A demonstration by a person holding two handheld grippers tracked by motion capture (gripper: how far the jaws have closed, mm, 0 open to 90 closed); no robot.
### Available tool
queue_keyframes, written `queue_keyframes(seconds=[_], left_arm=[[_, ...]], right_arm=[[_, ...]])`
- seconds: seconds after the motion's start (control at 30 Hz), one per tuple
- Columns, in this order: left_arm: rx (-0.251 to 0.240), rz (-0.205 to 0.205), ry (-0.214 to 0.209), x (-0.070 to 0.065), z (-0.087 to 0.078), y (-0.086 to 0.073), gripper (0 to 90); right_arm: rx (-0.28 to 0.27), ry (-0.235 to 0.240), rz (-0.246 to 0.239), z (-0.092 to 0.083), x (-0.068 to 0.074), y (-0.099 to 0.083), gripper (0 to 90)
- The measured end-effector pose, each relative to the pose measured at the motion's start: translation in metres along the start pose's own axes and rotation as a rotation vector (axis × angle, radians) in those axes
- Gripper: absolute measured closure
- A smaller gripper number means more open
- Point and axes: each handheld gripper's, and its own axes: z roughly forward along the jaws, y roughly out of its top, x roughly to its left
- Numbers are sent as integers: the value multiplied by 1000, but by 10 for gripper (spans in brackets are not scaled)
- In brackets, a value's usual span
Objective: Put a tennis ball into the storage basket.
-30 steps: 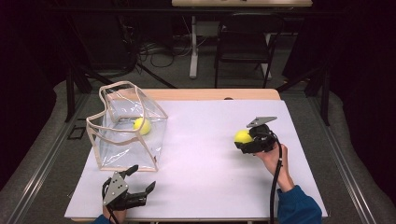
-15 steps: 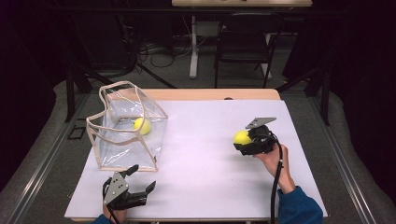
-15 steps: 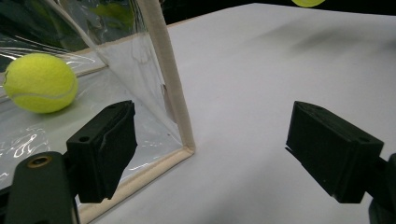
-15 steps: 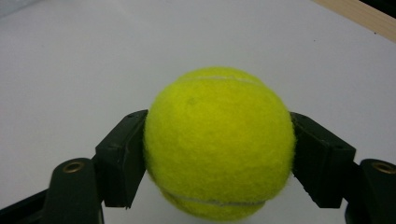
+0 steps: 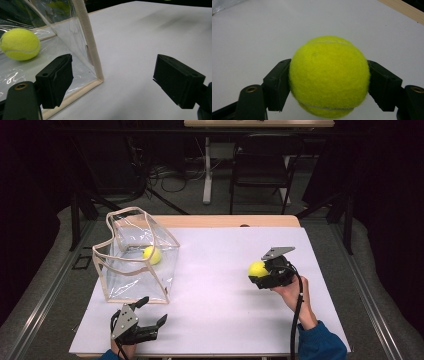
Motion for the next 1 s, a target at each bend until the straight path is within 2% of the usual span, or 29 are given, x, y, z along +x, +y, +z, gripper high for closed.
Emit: queue_keyframes(seconds=[0.53, 1.0], left_arm=[[-2, 6, -1, 0, -1, 0, 161], [0, 3, 1, 0, -1, 0, 161]], right_arm=[[31, 31, -37, 8, 15, 4, 262], [30, 57, -72, 9, 27, 9, 262]])
